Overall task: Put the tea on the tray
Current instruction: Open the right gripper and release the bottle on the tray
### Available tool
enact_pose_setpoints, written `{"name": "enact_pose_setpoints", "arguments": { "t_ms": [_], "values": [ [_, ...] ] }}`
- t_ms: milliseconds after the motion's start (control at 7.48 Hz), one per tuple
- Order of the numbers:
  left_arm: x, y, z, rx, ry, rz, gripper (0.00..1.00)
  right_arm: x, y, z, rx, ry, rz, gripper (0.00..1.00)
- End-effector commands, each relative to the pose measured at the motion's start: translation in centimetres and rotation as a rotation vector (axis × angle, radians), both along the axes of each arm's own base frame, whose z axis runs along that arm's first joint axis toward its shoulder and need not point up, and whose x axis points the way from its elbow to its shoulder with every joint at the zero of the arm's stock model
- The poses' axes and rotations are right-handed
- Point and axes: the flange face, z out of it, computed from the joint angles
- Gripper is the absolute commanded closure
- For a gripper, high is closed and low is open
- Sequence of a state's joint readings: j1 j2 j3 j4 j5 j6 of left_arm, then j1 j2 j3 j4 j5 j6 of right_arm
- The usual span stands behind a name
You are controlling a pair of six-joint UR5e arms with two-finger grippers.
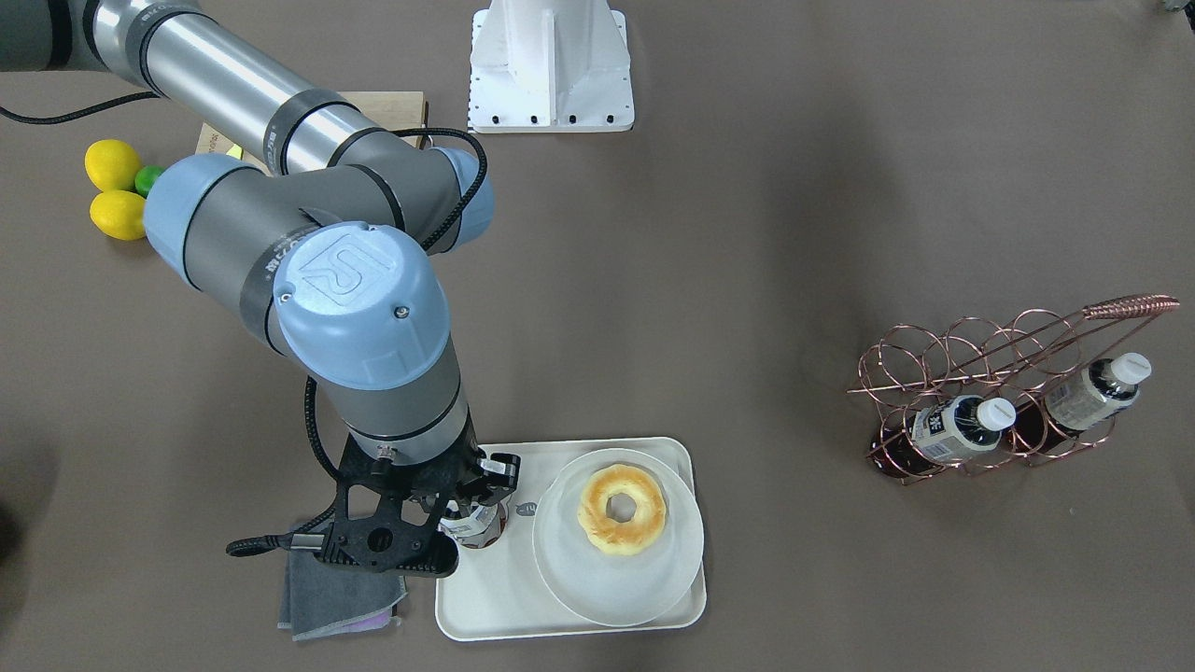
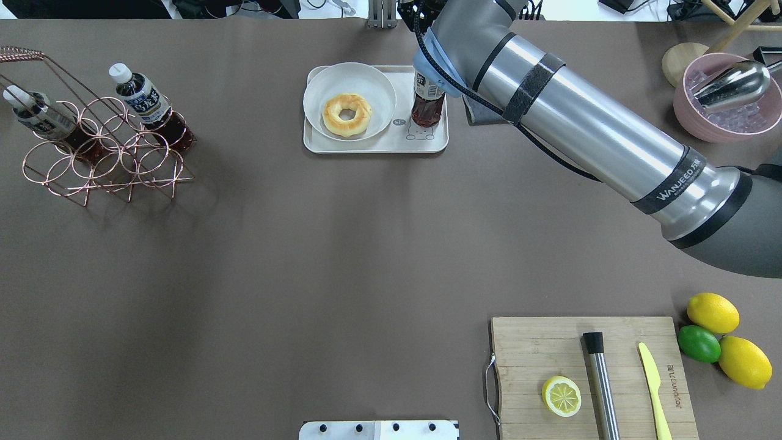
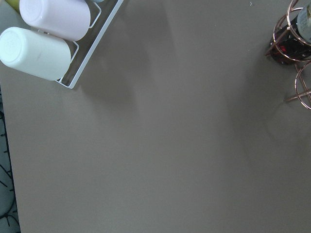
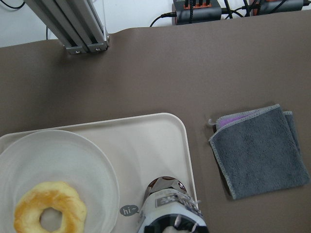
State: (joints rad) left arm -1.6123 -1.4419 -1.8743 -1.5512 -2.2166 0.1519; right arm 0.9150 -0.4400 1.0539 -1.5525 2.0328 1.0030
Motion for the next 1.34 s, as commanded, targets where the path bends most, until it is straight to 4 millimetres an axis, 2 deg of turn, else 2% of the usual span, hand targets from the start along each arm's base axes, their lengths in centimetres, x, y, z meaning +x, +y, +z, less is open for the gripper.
{"name": "enact_pose_setpoints", "arguments": {
  "t_ms": [0, 134, 401, 668, 802, 936, 1070, 1203],
  "values": [
    [0.0, -0.3, -0.1, 0.003, 0.0, 0.0, 0.02, 0.0, 0.0, 0.3, 0.001, 0.006, 0.005, 0.41],
    [0.0, -0.3, -0.2, 0.004, 0.0, -0.001, 0.02, -0.1, 0.0, 0.2, 0.005, 0.007, 0.004, 0.01],
    [0.1, -0.5, 0.0, 0.001, 0.0, 0.0, 0.02, 0.2, 0.0, 0.1, 0.012, 0.005, 0.001, 0.0],
    [0.1, -0.5, 0.0, 0.0, 0.0, 0.0, 0.02, 3.3, 0.1, -2.3, 0.004, -0.063, -0.008, 0.0],
    [0.1, -0.5, -0.1, 0.003, 0.001, 0.002, 0.02, 5.9, 1.5, -3.4, -0.03, -0.076, -0.011, 0.0],
    [0.1, -0.5, -0.1, 0.003, 0.001, 0.002, 0.02, 8.7, 5.4, -3.6, -0.025, -0.061, -0.033, 0.0],
    [0.1, -0.5, -0.2, 0.004, 0.0, 0.002, 0.02, 11.4, 9.5, -2.8, -0.036, -0.033, -0.058, 0.0],
    [0.0, -0.4, -0.4, 0.009, 0.0, 0.0, 0.02, 13.8, 13.0, -0.1, -0.054, 0.023, -0.083, 0.0]
  ]
}}
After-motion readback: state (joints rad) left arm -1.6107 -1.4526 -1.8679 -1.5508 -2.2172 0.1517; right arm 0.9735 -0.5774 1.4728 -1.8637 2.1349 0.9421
